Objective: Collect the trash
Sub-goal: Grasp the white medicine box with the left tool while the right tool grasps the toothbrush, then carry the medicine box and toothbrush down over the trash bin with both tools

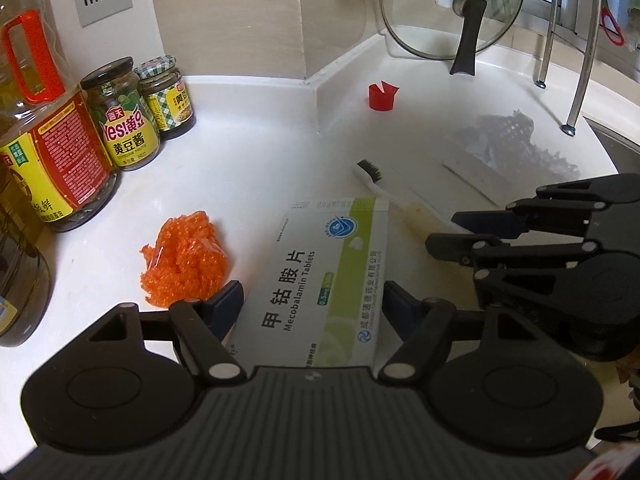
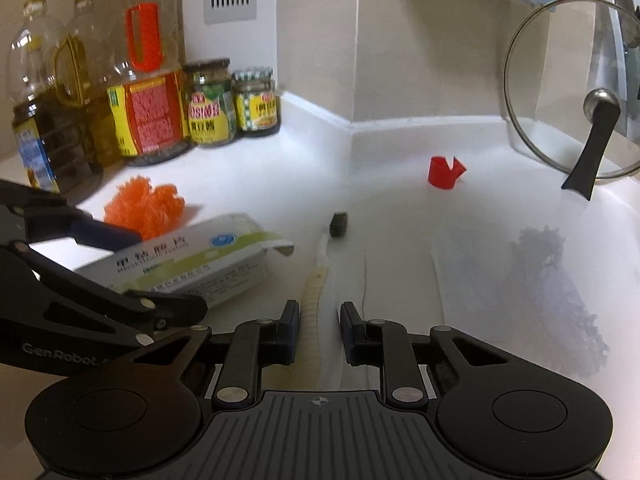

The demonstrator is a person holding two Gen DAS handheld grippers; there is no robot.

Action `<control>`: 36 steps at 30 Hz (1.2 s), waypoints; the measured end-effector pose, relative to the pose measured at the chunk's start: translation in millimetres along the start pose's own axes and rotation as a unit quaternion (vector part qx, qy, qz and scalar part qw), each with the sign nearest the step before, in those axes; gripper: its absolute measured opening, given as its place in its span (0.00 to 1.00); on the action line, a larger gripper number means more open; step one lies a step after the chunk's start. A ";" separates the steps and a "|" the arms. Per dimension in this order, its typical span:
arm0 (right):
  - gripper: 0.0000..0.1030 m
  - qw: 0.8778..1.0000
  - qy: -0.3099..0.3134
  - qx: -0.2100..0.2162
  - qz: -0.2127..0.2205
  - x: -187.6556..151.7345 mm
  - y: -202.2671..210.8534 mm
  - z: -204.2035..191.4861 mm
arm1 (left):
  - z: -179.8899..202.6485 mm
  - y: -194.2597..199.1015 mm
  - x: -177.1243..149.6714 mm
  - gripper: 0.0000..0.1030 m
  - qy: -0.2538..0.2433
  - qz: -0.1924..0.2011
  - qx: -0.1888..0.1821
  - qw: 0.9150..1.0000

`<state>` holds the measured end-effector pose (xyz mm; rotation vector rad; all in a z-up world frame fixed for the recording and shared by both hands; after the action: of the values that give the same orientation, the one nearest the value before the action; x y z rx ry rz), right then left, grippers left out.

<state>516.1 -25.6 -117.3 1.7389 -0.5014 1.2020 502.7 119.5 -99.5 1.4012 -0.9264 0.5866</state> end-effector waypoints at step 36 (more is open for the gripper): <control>0.22 0.995 -0.068 0.065 0.020 -33.7 183.8 14.5 | 85.2 129.4 -32.6 0.72 0.037 0.028 0.007 0.999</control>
<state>371.6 -132.4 -63.9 1.9403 -0.5522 1.1714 362.5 57.4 -59.9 1.3601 -0.9074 0.6838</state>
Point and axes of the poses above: each gripper's, at about its wrist camera, not at the fingertips, and y roughly against the way its jaws point, z to its right, x to its top, the point moved 2 cm from there along -y, roughly the way its jaws point, and after that the axes turned 12 degrees about z, right-handed, at the moved point
